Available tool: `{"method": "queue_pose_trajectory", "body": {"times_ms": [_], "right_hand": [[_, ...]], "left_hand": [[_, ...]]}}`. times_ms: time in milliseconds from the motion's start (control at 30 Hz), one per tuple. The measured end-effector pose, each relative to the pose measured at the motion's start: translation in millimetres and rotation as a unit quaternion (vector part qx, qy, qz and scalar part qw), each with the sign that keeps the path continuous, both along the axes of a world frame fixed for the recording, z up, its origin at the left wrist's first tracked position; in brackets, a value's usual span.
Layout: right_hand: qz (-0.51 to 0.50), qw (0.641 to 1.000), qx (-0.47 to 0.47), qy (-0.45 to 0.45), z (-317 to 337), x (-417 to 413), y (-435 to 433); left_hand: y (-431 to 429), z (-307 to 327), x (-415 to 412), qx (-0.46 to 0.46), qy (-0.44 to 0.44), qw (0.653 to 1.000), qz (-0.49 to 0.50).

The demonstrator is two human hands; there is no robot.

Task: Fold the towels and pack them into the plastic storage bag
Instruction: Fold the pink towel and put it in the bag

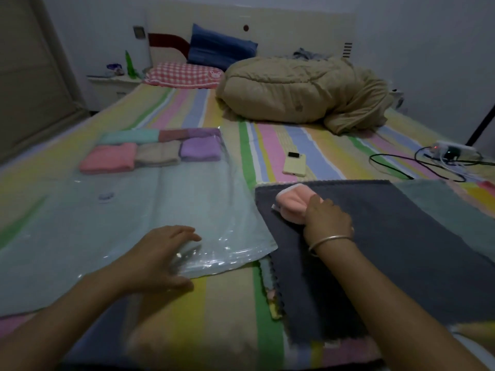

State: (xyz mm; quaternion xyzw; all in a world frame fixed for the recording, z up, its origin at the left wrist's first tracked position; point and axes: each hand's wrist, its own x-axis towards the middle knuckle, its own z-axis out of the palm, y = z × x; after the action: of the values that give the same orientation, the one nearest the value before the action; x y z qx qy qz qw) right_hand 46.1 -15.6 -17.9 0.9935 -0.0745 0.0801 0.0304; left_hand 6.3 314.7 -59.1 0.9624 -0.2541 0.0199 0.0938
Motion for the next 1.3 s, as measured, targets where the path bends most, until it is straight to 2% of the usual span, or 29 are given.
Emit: {"method": "queue_pose_trajectory", "body": {"times_ms": [100,167,233,333,500,600,667,767,900,1000,1067,1200,1300], "right_hand": [[0.106,0.982,0.156,-0.016,18,-21,16],[0.196,0.943,0.266,-0.036,25,-41,47],[0.284,0.903,0.318,-0.058,25,-61,82],[0.373,0.869,0.318,-0.058,12,-81,127],[0.39,0.863,0.319,-0.038,-17,-85,161],[0.39,0.849,0.353,-0.051,-18,-85,168],[0.409,0.834,0.366,-0.053,-13,-88,173],[0.481,0.818,0.315,-0.024,-8,-94,180],[0.526,0.837,0.15,-0.013,-16,-93,188],[0.52,0.848,0.102,0.022,-24,-88,191],[0.515,0.851,0.097,0.041,-29,-86,191],[0.527,0.844,0.085,0.05,-30,-87,193],[0.546,0.829,0.123,0.014,-17,-91,194]], "left_hand": [[42,-3,-15,-0.006,-0.043,0.999,0.033],[63,0,-24,-0.03,-0.045,0.996,0.064],[78,2,-34,-0.032,-0.061,0.995,0.066],[100,1,-50,-0.021,-0.077,0.995,0.06],[115,-1,-69,0.013,-0.133,0.99,0.046],[118,-1,-70,-0.038,-0.145,0.985,0.084],[115,4,-68,-0.099,-0.113,0.976,0.159],[113,12,-57,-0.125,-0.029,0.964,0.231],[123,19,-44,-0.216,0.177,0.942,0.185],[134,20,-37,-0.257,0.243,0.92,0.17],[134,18,-34,-0.243,0.226,0.929,0.164],[127,12,-34,-0.162,0.085,0.97,0.157],[128,16,-39,-0.196,0.01,0.964,0.178]]}}
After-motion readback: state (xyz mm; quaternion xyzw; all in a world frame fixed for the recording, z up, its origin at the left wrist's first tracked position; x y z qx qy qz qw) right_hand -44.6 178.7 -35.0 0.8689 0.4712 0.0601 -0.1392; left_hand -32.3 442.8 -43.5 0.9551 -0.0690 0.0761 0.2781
